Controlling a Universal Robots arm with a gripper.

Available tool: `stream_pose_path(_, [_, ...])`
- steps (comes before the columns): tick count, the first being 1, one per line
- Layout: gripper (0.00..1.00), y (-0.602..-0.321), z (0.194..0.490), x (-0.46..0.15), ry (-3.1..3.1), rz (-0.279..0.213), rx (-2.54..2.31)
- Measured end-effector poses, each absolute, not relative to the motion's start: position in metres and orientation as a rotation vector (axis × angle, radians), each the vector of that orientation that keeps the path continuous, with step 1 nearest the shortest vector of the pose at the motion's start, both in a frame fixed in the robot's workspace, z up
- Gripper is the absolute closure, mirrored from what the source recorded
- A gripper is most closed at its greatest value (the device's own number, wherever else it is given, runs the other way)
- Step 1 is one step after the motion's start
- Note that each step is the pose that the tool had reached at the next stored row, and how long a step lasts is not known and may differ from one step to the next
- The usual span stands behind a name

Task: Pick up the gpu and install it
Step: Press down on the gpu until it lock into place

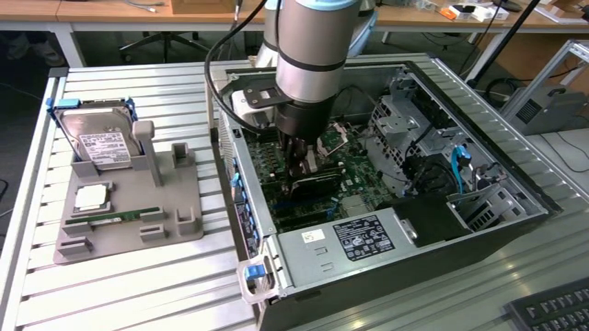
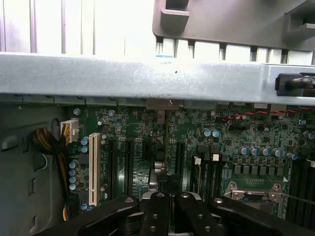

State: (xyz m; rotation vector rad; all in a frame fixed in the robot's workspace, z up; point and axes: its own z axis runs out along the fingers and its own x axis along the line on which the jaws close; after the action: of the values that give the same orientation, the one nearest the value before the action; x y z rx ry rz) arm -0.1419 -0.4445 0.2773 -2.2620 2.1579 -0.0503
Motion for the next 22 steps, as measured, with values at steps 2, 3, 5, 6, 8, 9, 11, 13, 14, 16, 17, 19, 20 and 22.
stream_pose_path(2, [0.89,-0.4445,0.2768,-0.1432,2.158,-0.05,-2.262])
stream_pose_path(3, [0.89,-0.4445,0.2766,-0.1435,2.158,-0.05,-2.262])
stream_pose_path(5, [0.89,-0.4445,0.2761,-0.1445,2.158,-0.05,-2.262])
stream_pose_path(6, [0.89,-0.4445,0.276,-0.1447,2.158,-0.05,-2.262])
stream_pose_path(8, [0.89,-0.4446,0.2757,-0.1449,2.158,-0.05,-2.262])
stream_pose_path(9, [0.89,-0.4445,0.2755,-0.145,2.158,-0.05,-2.262])
stream_pose_path(11, [0.89,-0.4445,0.2753,-0.145,2.158,-0.05,-2.262])
stream_pose_path(13, [0.89,-0.4445,0.2749,-0.145,2.158,-0.05,-2.262])
stream_pose_path(14, [0.89,-0.4445,0.2747,-0.145,2.158,-0.05,-2.262])
stream_pose_path(16, [0.89,-0.4445,0.274,-0.1454,2.158,-0.05,-2.262])
stream_pose_path(17, [0.89,-0.4445,0.2737,-0.1456,2.158,-0.05,-2.262])
stream_pose_path(19, [0.89,-0.4445,0.2726,-0.1456,2.158,-0.05,-2.262])
stream_pose_path(20, [0.89,-0.4444,0.272,-0.1456,2.158,-0.05,-2.262])
stream_pose_path(22, [0.89,-0.4445,0.2711,-0.1457,2.158,-0.05,-2.262])
